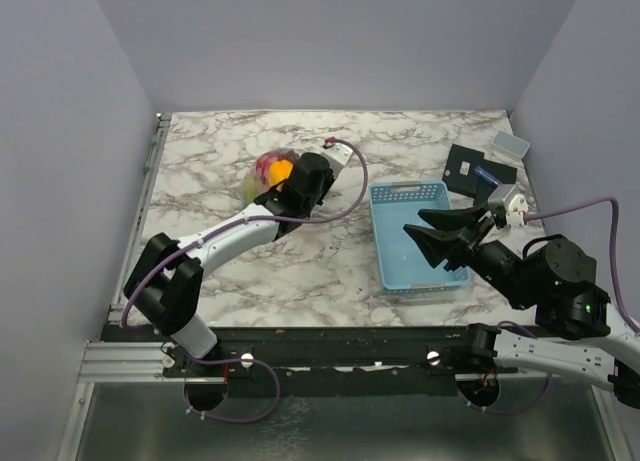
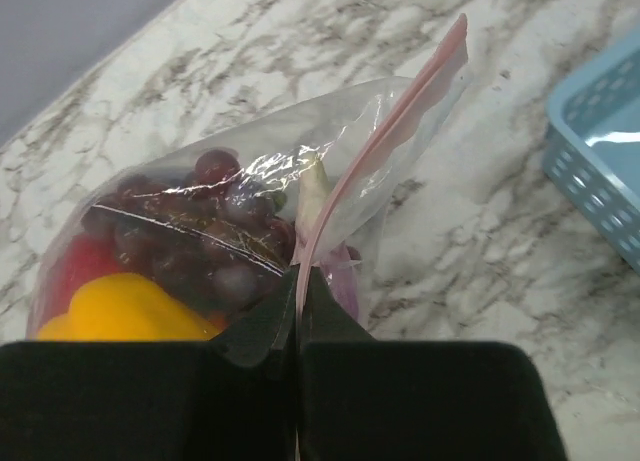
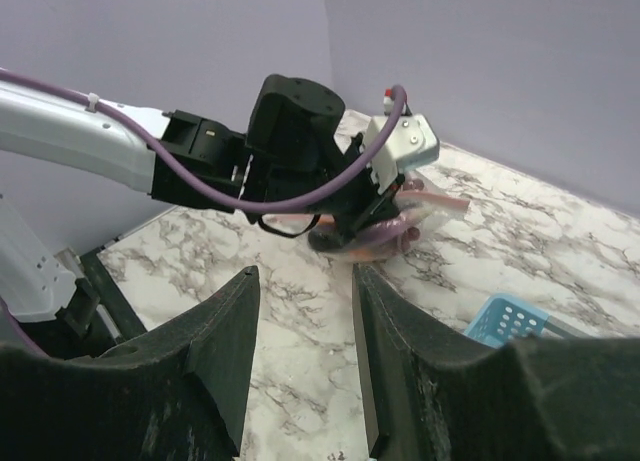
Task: Place the food in the zip-top bag and seal the zipper
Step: Place the zipper food storage bag at the center of the board.
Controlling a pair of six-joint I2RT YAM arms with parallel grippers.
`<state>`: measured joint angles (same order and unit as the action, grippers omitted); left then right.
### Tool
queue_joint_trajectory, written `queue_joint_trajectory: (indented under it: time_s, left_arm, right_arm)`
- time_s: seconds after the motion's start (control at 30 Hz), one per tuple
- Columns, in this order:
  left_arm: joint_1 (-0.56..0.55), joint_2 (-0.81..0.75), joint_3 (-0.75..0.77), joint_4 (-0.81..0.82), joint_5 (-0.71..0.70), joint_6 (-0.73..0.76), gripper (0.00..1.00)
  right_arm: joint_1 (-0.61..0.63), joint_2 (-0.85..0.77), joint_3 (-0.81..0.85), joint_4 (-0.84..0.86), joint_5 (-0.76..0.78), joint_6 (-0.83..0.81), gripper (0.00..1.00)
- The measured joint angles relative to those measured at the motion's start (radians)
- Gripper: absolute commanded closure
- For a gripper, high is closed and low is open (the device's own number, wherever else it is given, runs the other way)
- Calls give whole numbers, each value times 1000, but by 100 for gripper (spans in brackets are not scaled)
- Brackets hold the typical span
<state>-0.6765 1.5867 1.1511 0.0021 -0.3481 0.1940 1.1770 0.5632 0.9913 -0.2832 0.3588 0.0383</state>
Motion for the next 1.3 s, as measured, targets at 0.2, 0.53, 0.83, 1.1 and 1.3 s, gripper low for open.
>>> queue_joint_trajectory:
  time_s: [0.2,0.53,0.83,1.1,1.3]
  left_arm:
    - [-93,0,-72,-5,0,-74,100]
    - [-219,-63,-223,-10,-37,-192,100]
    - [-308,-161,-302,-12,-50,-259,86]
    - [-371,-254,-352,-44,0,-308,48]
    - [-395,-330,-367,-57,56,-351,14]
  right_arm:
    - [0,-13,-13,-14,12,14,52]
    - [0,-40,-45,-45,102,41,49]
    - [0,-67,-53,-65,149,71,45]
    - [0,-76,-55,-88,186,104,36]
    - [0,-77,-61,-102,212,123,33]
